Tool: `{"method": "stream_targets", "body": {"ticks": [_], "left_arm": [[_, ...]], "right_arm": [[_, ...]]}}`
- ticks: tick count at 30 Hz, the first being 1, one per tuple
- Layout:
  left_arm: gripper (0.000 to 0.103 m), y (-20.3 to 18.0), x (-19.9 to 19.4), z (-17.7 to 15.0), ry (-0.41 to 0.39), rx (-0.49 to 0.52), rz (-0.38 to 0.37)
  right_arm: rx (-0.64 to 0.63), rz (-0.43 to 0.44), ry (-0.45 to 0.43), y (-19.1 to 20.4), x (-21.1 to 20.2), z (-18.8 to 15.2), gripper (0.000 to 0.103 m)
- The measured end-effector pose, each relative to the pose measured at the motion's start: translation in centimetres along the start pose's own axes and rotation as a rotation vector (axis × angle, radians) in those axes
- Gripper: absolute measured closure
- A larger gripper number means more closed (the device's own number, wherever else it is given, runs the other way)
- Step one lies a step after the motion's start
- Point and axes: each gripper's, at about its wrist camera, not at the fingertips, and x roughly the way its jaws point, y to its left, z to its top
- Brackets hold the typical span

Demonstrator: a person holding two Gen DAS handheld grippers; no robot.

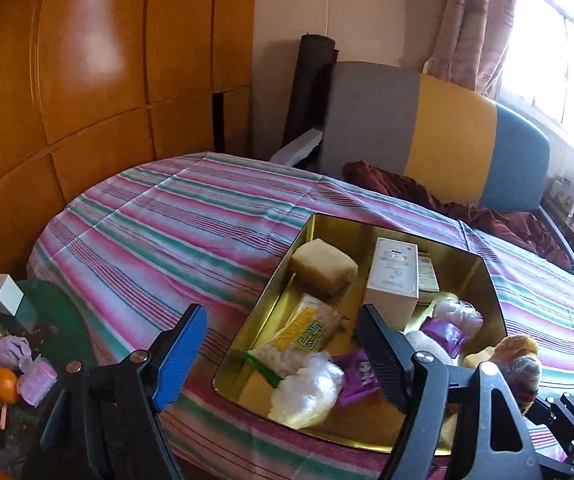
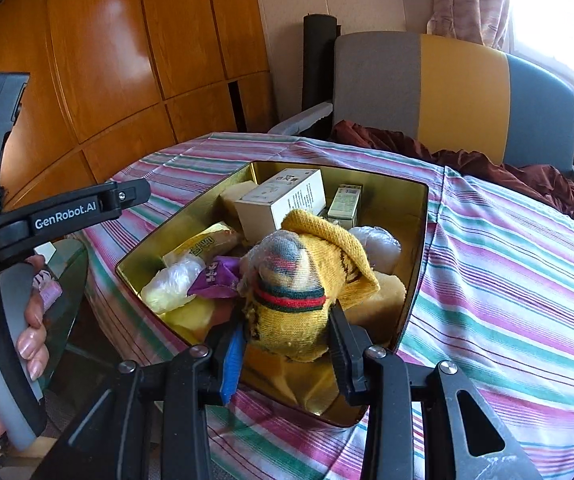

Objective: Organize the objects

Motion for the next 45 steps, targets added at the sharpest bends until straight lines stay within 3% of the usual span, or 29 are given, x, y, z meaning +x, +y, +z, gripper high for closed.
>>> {"method": "stream_targets", "body": {"ticks": [5, 10, 13, 15, 18, 22, 27, 30, 34, 38, 45], "left_arm": [[0.025, 0.8, 0.5, -0.2, 0.035, -0.029, 0.057], [0.025, 1.2, 0.7, -0.3, 0.058, -0.042, 0.053], [0.025, 1.1, 0.5, -0.3, 0.058, -0.035, 0.062], [0.025, 1.0, 0.4, -0.3, 0.057, -0.031, 0.06], [0.026, 0.8, 0.1, -0.2, 0.051, -0.026, 0.067], [0.026, 0.5, -0.2, -0.2, 0.048, -0.016, 0.102], [0.026, -0.3, -0.9, -0.4, 0.03, 0.013, 0.159], [0.026, -0.5, -1.1, -0.5, 0.032, 0.012, 0.139], [0.026, -0.9, -1.2, -0.7, 0.033, 0.017, 0.13], [0.027, -1.1, -1.4, -0.8, 0.033, 0.023, 0.122], [0.039, -1.6, -1.2, -1.3, 0.045, 0.033, 0.098]], "right_arm": [[-0.014, -0.003, 0.027, 0.5, 0.8, 0.3, 0.063], [-0.057, 0.011, 0.038, 1.7, 2.0, 0.7, 0.063], [-0.073, 0.024, 0.05, 2.2, 2.8, 0.8, 0.058], [-0.059, 0.042, 0.076, 2.1, 3.4, 0.6, 0.046], [-0.007, 0.074, 0.083, 1.4, 3.3, 0.0, 0.035], [0.048, 0.081, 0.056, 0.5, 2.2, -0.2, 0.03], [0.106, 0.025, 0.035, -0.2, 0.9, 0.9, 0.017], [0.13, -0.034, 0.012, -0.3, -0.1, 1.7, 0.011], [0.137, -0.113, -0.006, -0.5, -0.7, 2.6, 0.01], [0.155, -0.132, -0.003, -0.9, -0.7, 2.6, 0.01], [0.17, -0.15, 0.001, -1.3, -0.4, 2.4, 0.01]]}}
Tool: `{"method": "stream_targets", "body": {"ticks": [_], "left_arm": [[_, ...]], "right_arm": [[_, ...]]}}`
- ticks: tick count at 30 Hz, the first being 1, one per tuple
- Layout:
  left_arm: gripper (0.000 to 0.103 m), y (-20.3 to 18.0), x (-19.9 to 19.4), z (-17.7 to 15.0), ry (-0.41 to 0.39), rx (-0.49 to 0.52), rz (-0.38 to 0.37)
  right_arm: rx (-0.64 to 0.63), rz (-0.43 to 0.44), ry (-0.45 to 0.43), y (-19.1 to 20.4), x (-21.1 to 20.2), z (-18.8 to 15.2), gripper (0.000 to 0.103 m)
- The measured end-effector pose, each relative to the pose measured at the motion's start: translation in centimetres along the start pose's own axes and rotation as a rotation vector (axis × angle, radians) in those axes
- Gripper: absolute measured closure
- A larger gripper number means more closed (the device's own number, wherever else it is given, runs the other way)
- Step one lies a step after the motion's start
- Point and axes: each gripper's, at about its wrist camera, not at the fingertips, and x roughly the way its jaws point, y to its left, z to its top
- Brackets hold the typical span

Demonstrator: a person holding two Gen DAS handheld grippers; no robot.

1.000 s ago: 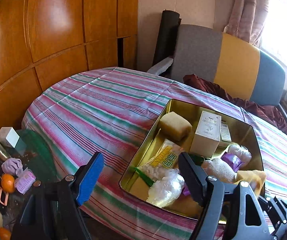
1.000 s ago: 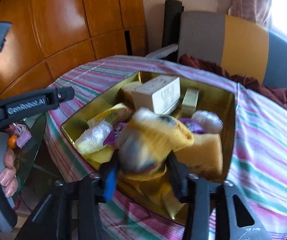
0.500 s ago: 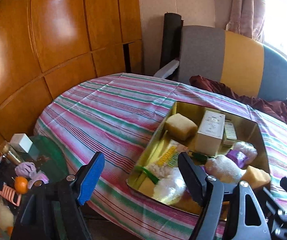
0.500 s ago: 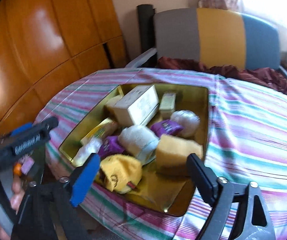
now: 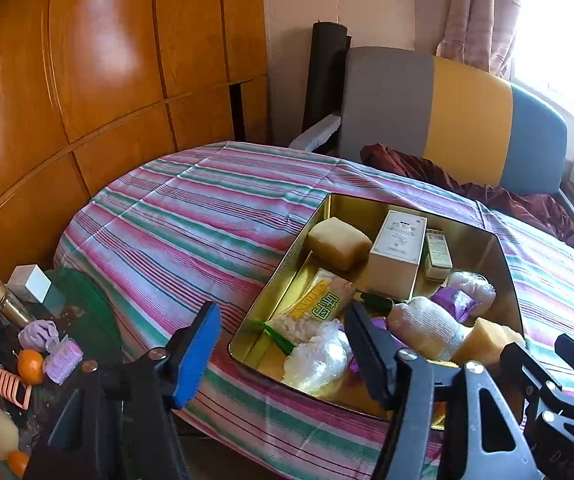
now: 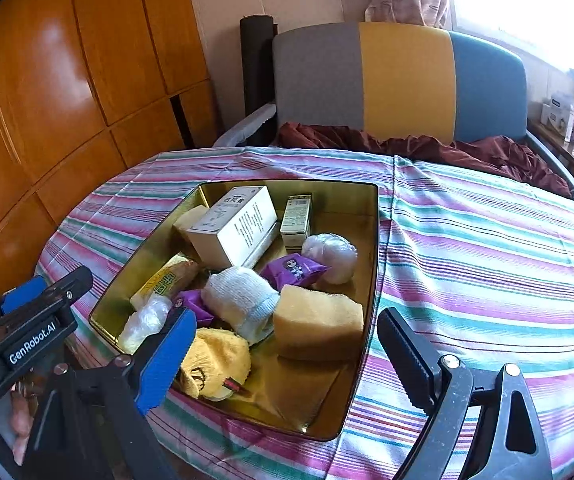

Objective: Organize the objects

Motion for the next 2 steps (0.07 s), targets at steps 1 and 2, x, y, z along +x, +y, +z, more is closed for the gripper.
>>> {"method": "stream_targets", "body": {"ticks": [1, 2], "left_arm": [[0.039, -0.08, 0.08, -0.03, 0.005, 0.004, -0.005], [0.039, -0.16, 0.21, -0.06, 0.013, 0.006, -0.012]], "right_arm": [[0.001, 0.001, 0.002, -0.03, 0.06, -0.02, 0.01], [0.002, -0.002, 0.003, -0.06, 0.11, -0.02, 0.01]]}}
